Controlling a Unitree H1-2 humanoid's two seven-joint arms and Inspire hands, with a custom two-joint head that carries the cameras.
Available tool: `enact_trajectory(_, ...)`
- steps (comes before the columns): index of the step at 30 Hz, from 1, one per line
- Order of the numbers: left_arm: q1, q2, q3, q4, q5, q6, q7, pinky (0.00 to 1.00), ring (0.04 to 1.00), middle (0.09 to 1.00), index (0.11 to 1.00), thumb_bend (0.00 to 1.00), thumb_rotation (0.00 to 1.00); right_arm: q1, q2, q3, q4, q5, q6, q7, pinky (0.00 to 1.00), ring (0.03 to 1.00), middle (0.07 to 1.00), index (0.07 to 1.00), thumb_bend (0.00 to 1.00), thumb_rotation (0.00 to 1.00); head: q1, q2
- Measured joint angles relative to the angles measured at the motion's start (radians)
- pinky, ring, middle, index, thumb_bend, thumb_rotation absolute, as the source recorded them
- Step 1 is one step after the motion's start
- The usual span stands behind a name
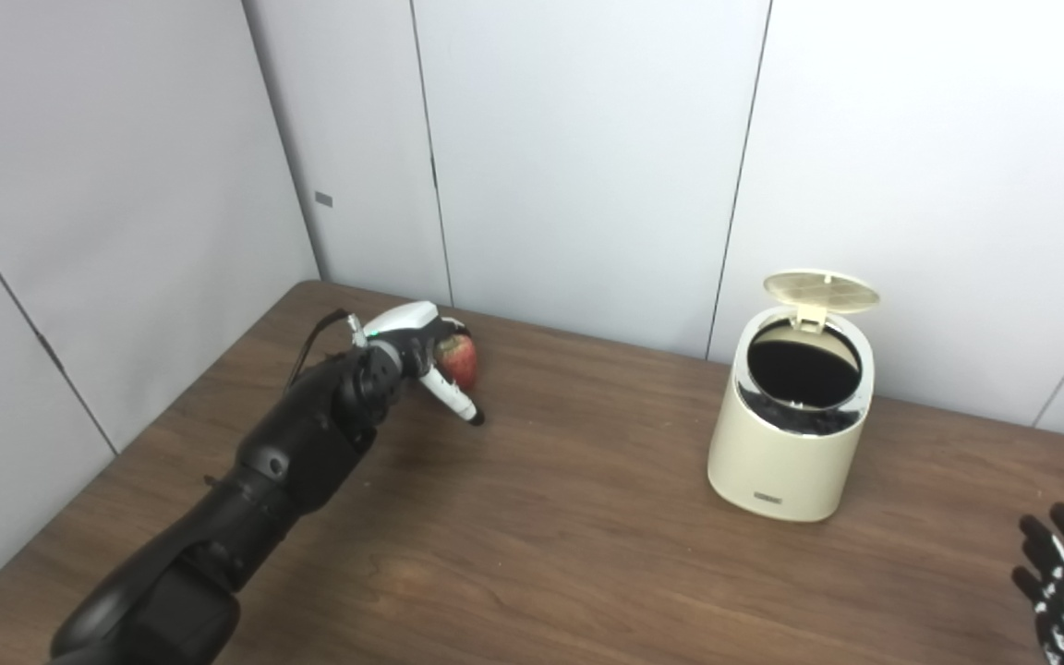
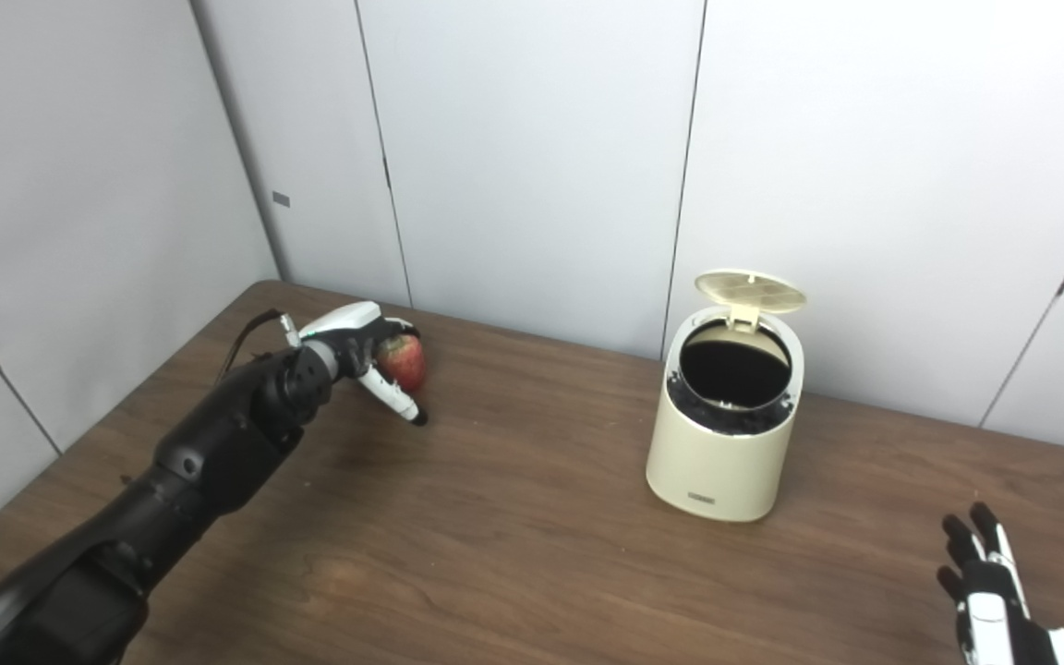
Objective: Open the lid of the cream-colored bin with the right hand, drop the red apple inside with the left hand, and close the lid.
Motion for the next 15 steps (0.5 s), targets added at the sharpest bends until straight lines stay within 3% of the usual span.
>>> enact_trajectory(8,0.001,-0.006,0.013,0.022,-0.015,-0.01,0.03,0.58,0.704,0.795,0.733,0.83,0.01,0.0,0.0,0.001,0.016,0.0,-0.019,0.0,0.97,0.985,0.952,0.994,0.37,1.0,-0.008,-0.002)
enact_trajectory(9,0.002,-0.008,0.021,0.022,-0.019,-0.012,0.038,0.44,0.543,0.609,0.657,0.66,0.0,-0.001,0.0,0.001,0.019,0.0,-0.022,0.0,0.96,0.979,0.946,0.991,0.38,1.0,-0.006,-0.002)
enact_trajectory(11,0.008,-0.017,0.05,0.022,-0.03,-0.03,0.074,0.45,0.472,0.519,0.544,0.55,0.0,-0.001,0.0,0.001,0.026,-0.002,-0.027,0.0,0.95,0.969,0.937,0.988,0.39,1.0,-0.006,-0.002)
enact_trajectory(15,0.019,-0.044,0.092,0.022,-0.057,-0.06,0.147,0.5,0.467,0.511,0.469,0.5,0.0,-0.001,0.0,0.001,0.042,-0.003,-0.05,0.0,0.96,0.975,0.94,0.994,0.39,1.0,-0.006,0.0)
